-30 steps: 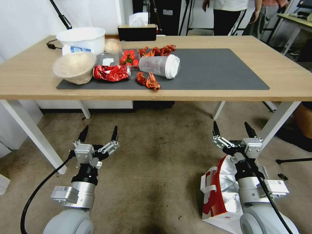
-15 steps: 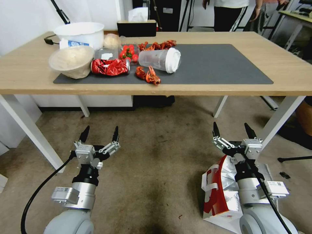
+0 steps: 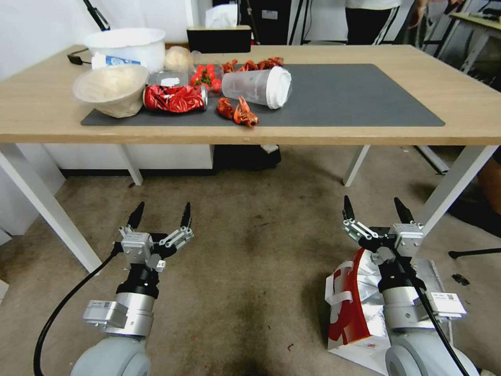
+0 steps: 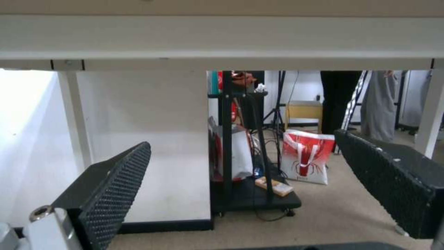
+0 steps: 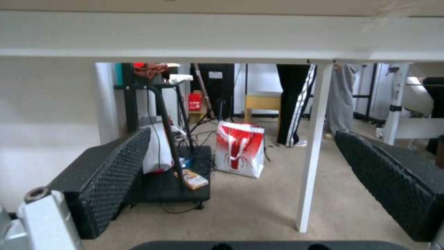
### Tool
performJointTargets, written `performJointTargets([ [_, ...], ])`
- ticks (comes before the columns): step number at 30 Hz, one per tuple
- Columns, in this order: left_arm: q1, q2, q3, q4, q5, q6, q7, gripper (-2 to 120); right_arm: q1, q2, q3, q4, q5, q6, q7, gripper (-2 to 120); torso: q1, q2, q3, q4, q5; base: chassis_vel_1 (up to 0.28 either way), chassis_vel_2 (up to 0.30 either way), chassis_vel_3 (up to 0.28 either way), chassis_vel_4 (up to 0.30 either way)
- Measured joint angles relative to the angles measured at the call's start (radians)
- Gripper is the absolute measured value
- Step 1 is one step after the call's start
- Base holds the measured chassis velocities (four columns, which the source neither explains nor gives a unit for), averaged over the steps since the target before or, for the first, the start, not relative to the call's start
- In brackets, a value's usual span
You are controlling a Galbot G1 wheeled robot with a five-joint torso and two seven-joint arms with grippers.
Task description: Pick up the food delivery bag from the floor and place it on the table.
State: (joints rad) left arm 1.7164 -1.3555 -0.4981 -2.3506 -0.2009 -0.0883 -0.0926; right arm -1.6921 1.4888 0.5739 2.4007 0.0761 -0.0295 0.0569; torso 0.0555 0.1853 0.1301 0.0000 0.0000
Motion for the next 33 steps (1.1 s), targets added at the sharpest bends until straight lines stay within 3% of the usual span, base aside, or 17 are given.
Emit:
performJointTargets([
  [33, 0.003, -0.003, 0.006, -0.003, 0.002, -0.002, 0.001, 99, 0.0, -0.002, 0.003, -0.001, -0.001, -0.004, -0.001, 100, -0.018, -0.123, -0.105, 0.0, 0.0, 0.0, 0.0, 0.0, 0.0],
])
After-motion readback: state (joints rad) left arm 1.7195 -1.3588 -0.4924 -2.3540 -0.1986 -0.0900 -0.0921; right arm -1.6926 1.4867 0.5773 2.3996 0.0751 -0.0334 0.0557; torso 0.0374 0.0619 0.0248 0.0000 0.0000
